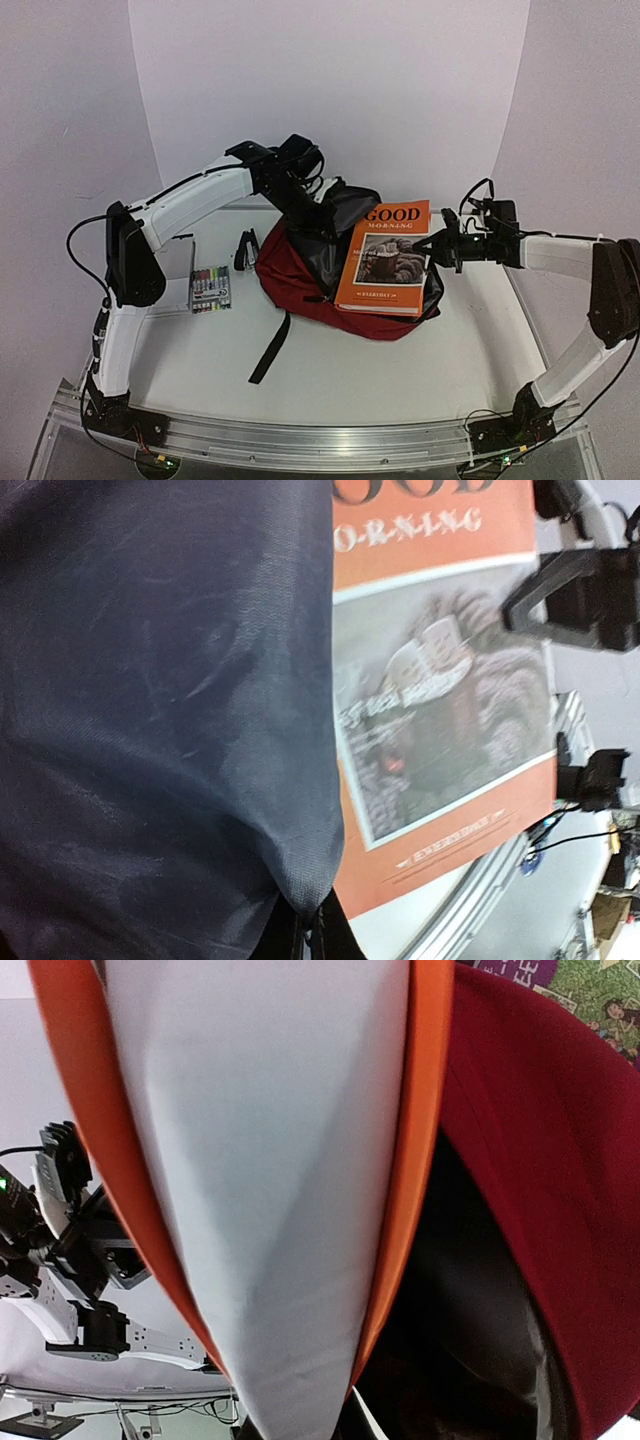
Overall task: Pack the student bag
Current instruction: Place the book in the student bag.
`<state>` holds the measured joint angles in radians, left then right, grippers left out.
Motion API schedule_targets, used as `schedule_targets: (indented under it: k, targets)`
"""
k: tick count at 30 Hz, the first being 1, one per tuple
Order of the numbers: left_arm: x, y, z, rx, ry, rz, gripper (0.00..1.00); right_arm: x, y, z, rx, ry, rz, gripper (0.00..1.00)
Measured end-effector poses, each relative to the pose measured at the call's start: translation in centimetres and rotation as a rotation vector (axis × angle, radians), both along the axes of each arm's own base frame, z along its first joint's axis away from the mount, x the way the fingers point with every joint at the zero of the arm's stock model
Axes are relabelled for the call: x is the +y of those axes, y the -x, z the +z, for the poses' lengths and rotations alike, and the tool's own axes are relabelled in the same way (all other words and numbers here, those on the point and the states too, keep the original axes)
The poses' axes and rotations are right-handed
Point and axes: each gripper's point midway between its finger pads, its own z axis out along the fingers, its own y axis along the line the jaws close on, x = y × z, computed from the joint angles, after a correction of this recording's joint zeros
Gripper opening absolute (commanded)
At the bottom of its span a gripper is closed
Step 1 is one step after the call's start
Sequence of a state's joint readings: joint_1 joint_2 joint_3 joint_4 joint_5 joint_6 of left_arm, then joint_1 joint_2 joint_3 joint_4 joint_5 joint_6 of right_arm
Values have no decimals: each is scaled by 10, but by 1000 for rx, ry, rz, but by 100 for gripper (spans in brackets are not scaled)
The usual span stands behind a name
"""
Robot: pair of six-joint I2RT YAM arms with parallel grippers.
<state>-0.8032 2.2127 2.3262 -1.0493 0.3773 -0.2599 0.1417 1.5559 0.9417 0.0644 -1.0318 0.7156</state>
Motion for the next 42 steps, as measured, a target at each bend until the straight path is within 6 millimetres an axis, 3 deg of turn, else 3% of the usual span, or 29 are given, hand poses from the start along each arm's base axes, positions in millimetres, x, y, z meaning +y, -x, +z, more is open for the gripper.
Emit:
schedule_targets:
  k: [3, 9, 13, 15, 19, 22, 27, 32, 39, 42]
  targets:
    - [9, 5, -18, 15, -60, -22, 6, -1, -2, -5, 46, -9, -22, 0]
    - [22, 52, -66, 178, -157, -113, 5, -17, -25, -19, 104, 9, -199, 0]
    - [13, 63, -67, 222, -123, -129, 4, -9, -28, -20, 56, 25, -215, 0]
    - [6, 58, -58, 218, -75, -118, 10, -3, -25, -24, 40, 38, -211, 0]
    - [1, 34, -46, 173, -24, -49, 47, -4, -19, -43, 36, 88, -222, 0]
    - [9, 13, -44, 107, -59, 30, 48, -9, -16, -54, 47, 120, -239, 0]
    - [12, -13, -40, 12, -102, 100, 50, -9, -14, -57, 60, 125, -241, 0]
    - [0, -23, -67, -41, -177, 104, 54, -11, -6, -56, 103, 128, -239, 0]
    - [-10, -34, -131, -96, -314, 98, 61, -13, 4, -43, 126, 159, -222, 0]
    - [-10, -38, -154, -119, -362, 88, 66, -14, 8, -48, 151, 177, -214, 0]
